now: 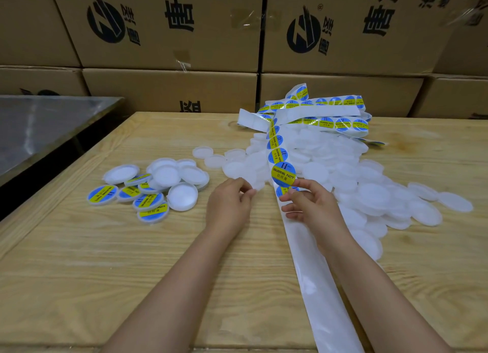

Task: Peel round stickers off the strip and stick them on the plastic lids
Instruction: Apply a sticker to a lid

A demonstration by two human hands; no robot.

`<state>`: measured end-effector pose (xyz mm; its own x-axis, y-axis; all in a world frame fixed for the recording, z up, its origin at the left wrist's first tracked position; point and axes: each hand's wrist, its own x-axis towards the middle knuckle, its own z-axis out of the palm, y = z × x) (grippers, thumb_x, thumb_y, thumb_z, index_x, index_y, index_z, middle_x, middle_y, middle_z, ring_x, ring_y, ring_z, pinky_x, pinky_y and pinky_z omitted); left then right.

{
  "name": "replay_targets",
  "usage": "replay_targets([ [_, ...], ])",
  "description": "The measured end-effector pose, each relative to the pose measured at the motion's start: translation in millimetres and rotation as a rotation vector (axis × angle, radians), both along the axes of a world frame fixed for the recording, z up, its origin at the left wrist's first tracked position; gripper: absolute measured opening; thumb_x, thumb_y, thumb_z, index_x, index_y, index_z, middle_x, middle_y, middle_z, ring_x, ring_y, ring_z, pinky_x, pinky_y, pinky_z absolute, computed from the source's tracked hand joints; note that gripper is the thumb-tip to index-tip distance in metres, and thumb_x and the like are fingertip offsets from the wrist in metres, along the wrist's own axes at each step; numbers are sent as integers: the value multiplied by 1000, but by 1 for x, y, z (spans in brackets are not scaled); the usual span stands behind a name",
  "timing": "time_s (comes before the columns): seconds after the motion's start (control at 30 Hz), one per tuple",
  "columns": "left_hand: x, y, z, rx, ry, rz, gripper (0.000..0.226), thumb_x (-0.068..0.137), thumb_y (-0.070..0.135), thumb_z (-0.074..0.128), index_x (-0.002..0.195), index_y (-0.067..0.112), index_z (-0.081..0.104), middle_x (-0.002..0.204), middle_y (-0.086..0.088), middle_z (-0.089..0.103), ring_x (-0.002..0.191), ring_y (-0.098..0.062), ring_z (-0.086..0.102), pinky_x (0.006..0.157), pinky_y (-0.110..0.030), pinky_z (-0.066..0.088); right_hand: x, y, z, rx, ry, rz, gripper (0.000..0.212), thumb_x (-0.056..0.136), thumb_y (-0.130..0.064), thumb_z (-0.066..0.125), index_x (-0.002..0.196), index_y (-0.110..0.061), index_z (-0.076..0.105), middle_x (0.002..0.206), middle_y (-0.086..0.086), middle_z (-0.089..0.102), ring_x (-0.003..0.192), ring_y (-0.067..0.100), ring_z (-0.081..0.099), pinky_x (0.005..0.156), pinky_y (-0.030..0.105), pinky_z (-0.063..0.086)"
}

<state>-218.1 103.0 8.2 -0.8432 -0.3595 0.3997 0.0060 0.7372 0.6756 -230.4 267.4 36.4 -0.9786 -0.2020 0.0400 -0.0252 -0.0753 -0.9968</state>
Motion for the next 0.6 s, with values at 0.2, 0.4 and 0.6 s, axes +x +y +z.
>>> replay_targets([
  [0.2,-1,9,10,731,57,-137,14,92,13,57,79,14,59,80,-5,67,71,-15,67,66,-26,55,-3,-2,-5,28,0,-15,29,89,-6,58,116,-16,55,81,0,71,63,10,64,60,24,52],
  [0.4,5,10,20,1306,-78,-431,16,94,10,52,90,-1,64,84,-15,73,74,-25,72,61,-27,57,-2,-5,-11,28,8,-36,38,88,-11,63,119,-24,45,87,-1,69,70,9,66,66,26,54],
  [0.6,8,10,22,1211,-254,-492,16,91,6,49,82,5,63,82,-18,72,74,-28,71,60,-30,58,-3,-5,-12,3,37,-59,38,88,-6,61,119,-21,47,74,-5,65,76,15,63,75,34,55],
])
